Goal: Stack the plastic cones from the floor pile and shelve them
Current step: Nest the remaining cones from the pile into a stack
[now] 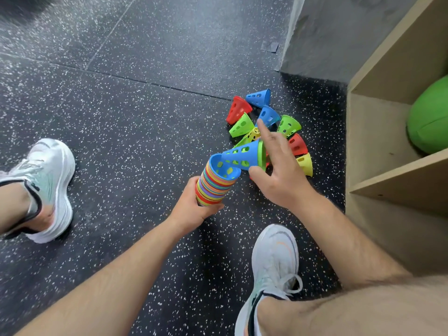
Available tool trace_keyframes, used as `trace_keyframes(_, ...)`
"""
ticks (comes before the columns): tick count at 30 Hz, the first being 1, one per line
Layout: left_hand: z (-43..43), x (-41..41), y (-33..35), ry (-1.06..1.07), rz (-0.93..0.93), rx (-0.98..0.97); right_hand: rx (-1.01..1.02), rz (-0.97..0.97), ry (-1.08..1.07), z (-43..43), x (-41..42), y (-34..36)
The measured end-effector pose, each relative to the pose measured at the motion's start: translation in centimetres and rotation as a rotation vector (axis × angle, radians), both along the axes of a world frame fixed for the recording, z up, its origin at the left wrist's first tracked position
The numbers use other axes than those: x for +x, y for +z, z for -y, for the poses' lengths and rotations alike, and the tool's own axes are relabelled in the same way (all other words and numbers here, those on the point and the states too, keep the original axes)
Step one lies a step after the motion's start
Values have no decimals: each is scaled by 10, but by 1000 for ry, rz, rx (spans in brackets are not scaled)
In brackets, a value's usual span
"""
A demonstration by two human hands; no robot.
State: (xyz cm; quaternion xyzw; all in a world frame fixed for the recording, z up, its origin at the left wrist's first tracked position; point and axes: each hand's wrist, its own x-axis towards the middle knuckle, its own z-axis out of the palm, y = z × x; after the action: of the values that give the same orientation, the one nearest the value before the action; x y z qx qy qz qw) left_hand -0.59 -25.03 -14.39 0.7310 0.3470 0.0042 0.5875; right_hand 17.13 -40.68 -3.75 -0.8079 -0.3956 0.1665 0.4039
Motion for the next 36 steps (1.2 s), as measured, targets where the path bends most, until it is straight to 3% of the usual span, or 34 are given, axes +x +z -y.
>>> trace_keyframes(6,3,-2,1,-19,-1,20,-167,158,264,-20,-13,-19)
trace_keyframes(10,2,-1,-1,-16,7,27,-256,89,371,-25,-18,-38)
trace_keyframes(12,0,2,-1,-29,-7,36,-177,32,305,-24,-8,-39)
trace_keyframes(15,-1,6,-1,-47,-15,40,-90,26,-2,-17,11,-48)
trace_keyframes(17,-3,7,-2,-58,-23,42,-176,74,-149,-11,23,-61)
trace_keyframes(24,-3,10,-1,-101,-65,46,-543,183,-116,-4,37,-101)
trace_keyframes(31,-6,26,5,-140,-69,59,-341,-44,-172,10,39,-108)
trace_keyframes(36,-2,51,7,-109,-30,79,-93,-27,-382,20,53,-78)
